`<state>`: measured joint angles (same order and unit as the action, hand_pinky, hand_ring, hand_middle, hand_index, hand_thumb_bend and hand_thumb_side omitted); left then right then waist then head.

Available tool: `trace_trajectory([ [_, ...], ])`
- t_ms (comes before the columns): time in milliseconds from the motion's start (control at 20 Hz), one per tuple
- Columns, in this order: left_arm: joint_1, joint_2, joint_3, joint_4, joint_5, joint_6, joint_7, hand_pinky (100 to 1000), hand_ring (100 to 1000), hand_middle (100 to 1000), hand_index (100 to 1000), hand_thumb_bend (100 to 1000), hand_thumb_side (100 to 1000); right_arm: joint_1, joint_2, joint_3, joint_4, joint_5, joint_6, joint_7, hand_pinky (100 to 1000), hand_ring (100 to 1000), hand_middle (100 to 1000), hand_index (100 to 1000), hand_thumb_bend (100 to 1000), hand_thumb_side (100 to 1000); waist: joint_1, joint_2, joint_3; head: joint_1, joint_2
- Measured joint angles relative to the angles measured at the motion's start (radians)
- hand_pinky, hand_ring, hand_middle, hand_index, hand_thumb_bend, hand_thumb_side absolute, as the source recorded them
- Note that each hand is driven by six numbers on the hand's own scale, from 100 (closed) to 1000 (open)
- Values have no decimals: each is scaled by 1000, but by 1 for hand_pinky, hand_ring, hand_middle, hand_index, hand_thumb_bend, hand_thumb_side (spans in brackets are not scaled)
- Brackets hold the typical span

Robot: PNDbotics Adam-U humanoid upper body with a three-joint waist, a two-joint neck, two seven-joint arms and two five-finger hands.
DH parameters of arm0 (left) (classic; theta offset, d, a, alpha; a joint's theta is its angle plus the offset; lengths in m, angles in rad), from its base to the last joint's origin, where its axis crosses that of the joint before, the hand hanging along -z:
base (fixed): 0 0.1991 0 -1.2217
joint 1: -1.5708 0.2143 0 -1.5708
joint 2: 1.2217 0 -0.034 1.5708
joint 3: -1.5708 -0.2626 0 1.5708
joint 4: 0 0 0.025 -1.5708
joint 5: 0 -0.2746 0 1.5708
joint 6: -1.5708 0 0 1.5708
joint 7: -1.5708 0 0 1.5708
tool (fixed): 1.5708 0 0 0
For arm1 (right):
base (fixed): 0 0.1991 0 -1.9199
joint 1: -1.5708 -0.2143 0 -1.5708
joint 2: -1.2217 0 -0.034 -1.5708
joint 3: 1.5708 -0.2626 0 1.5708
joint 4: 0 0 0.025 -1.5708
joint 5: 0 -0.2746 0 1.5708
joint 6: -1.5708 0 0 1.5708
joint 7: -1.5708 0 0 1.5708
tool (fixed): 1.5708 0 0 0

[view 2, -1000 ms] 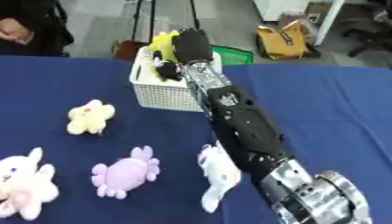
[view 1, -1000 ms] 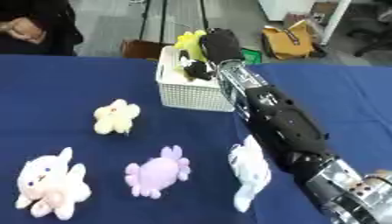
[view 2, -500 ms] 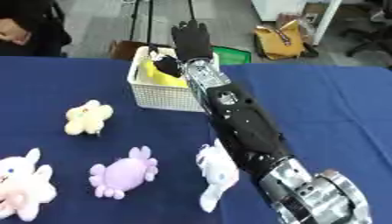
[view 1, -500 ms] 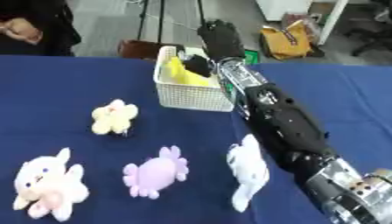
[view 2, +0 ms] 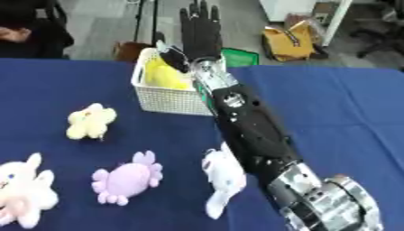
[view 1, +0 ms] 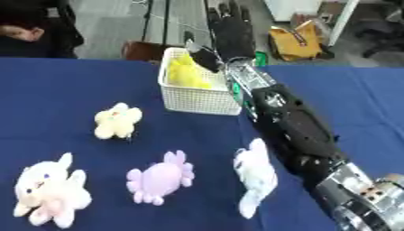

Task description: Pick up objects on the table and place them in the box.

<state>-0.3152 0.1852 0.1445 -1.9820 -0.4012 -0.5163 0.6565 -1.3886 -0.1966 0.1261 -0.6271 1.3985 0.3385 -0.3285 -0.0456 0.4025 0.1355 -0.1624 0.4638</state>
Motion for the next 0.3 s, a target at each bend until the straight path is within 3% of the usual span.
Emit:
trace_trajectory([
  [50, 0, 0, 0, 0, 0, 0, 0, 782, 873, 877, 875, 100, 694, 0, 0, -3, 0, 0, 3, -5, 951, 985, 866, 912, 394, 1000, 0, 0, 0, 0, 0],
  [100, 0, 0, 0, 0, 1, 0, 0, 782, 873, 877, 876, 100, 693, 0, 0, -3, 2, 0, 5, -9, 946, 977, 854, 896, 330, 1000, 0, 0, -1, -1, 0],
  [150, 0, 0, 0, 0, 1, 0, 0, 782, 873, 877, 876, 100, 693, 0, 0, -4, 2, 0, 6, -13, 946, 977, 853, 896, 388, 1000, 1, 0, -2, -1, 0],
  [300, 4, 0, 0, 0, 1, 0, 0, 782, 872, 877, 876, 100, 693, -1, -1, -6, 0, -7, 5, -24, 923, 955, 803, 849, 377, 1000, 3, 0, -8, 0, 0],
])
